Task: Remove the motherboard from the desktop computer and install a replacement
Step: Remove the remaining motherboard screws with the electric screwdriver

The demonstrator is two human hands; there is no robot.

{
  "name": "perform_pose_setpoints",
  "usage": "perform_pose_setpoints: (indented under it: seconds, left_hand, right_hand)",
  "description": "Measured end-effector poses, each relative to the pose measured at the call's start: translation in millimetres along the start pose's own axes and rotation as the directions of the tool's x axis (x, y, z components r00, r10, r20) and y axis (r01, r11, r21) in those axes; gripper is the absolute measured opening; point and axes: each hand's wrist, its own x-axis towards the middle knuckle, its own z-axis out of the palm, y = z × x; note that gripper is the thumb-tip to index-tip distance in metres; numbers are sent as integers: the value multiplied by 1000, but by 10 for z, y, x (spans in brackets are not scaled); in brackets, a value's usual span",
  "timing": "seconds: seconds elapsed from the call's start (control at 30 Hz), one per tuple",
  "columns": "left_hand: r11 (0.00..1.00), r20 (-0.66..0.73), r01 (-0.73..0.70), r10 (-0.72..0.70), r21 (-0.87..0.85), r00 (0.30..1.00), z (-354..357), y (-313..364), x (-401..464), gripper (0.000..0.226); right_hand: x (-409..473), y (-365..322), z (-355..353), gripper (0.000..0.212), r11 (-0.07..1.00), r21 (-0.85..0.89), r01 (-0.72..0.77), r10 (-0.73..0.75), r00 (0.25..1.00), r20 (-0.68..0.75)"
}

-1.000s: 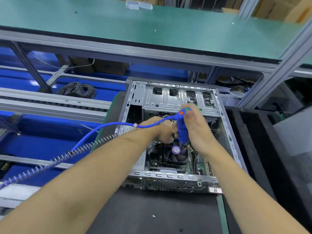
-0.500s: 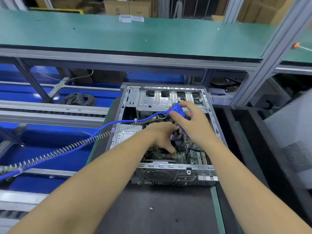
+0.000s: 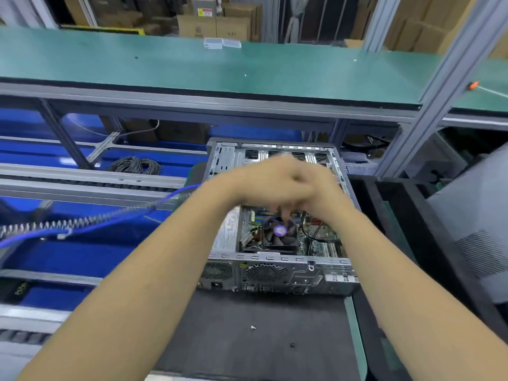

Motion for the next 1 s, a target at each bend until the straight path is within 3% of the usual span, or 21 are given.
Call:
perform_pose_setpoints:
  seconds: [0.03, 0.07, 0.1, 0.17, 0.23, 0.33, 0.4, 0.47, 0.67, 0.77, 0.9, 1.0]
  left_hand:
    - [995, -195, -58, 41, -81, 980, -89, 21, -41, 31]
    - [995, -375, -74, 43, -67, 926, -144, 11, -62, 33]
    - [1000, -503, -29, 31, 13, 864, -163, -27, -65, 33]
    - [969, -597, 129, 23, 211, 802, -117, -192, -81, 29]
    - [931, -589, 179, 46, 318, 807, -3, -436, -166, 22]
    - [919, -587, 205, 36, 338, 809, 157, -809, -386, 14]
    - [926, -573, 193, 30, 324, 819, 246, -1012, -532, 12]
    - [926, -566, 183, 38, 329, 824, 314, -1161, -655, 14]
    - [918, -584, 211, 27, 336, 812, 367, -1408, -838, 28]
    - [919, -552, 227, -13, 321, 834, 401, -1529, -899, 30]
    - [928, -539, 252, -69, 274, 839, 475, -1623, -918, 30]
    - [931, -526, 237, -60, 277, 849, 504, -1589, -833, 30]
  right_hand:
    - [-47, -105, 53, 7, 999, -49, 18, -15, 999, 47]
    - [-115, -212, 148, 6, 994, -100, 51, -42, 995, 89]
    - [-210, -317, 278, 17, 982, -162, 101, -82, 989, 121]
    - [-445, -484, 612, 36, 921, -308, 238, -193, 966, 171]
    - [-696, -582, 949, 49, 841, -400, 365, -307, 930, 202]
    - [-998, -578, 1297, 61, 681, -464, 567, -449, 824, 346]
    - [-1174, -488, 1451, 63, 583, -465, 666, -536, 745, 396]
    - [-1351, -370, 1605, 58, 551, -453, 701, -569, 713, 410]
    - [-1598, -72, 2068, 52, 598, -534, 598, -333, 791, 513]
    - [-1639, 8, 2216, 50, 600, -567, 565, -305, 816, 491]
    - [-1660, 93, 2232, 66, 658, -572, 489, -240, 857, 457]
    - [-1608, 46, 2041, 62, 657, -569, 495, -300, 864, 405]
